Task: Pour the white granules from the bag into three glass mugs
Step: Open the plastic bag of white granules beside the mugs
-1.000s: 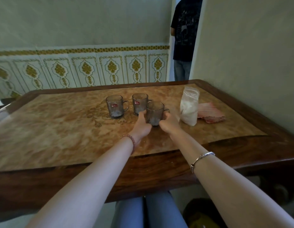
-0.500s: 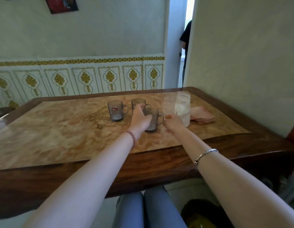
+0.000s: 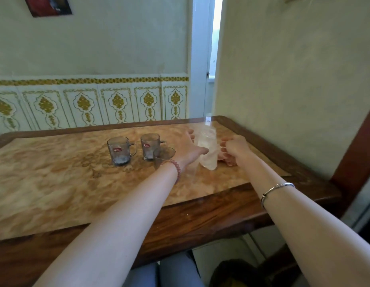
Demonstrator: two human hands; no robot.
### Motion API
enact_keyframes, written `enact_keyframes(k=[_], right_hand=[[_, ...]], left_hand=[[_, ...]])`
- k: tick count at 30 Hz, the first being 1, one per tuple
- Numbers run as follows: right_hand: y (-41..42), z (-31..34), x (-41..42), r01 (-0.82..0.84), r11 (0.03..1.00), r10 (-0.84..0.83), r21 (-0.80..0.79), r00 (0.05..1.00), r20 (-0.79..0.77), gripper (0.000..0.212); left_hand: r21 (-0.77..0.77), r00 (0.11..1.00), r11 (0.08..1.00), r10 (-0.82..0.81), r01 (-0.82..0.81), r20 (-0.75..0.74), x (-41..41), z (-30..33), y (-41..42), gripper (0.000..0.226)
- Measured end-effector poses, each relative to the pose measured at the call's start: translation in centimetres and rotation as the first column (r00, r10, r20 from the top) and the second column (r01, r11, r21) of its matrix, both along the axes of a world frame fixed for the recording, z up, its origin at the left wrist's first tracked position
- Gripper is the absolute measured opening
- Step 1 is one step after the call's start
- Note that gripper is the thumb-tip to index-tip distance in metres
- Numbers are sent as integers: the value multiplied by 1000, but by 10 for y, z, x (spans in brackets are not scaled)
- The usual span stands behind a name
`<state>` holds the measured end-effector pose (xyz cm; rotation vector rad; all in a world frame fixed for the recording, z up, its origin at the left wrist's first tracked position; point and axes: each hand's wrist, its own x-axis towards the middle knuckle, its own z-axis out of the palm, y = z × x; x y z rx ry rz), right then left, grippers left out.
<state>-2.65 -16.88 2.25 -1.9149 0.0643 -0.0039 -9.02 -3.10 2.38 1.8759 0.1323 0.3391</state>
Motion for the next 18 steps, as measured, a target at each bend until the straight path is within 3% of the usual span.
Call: enact_keyframes(k=[3, 13, 18], right_hand=[[-5, 4, 3, -20, 1000, 20, -15, 1000, 19, 41], [7, -21, 48, -305, 950, 311, -63, 944, 110, 50], [7, -22, 58, -367, 930, 359, 15, 917, 173, 50]], left_hand=[[29, 999, 999, -24, 25, -31, 18, -4, -5, 86], [11, 997, 999, -50, 51, -58, 64, -12, -4, 107], [21, 998, 999, -45, 45, -36, 80, -16, -1, 102]])
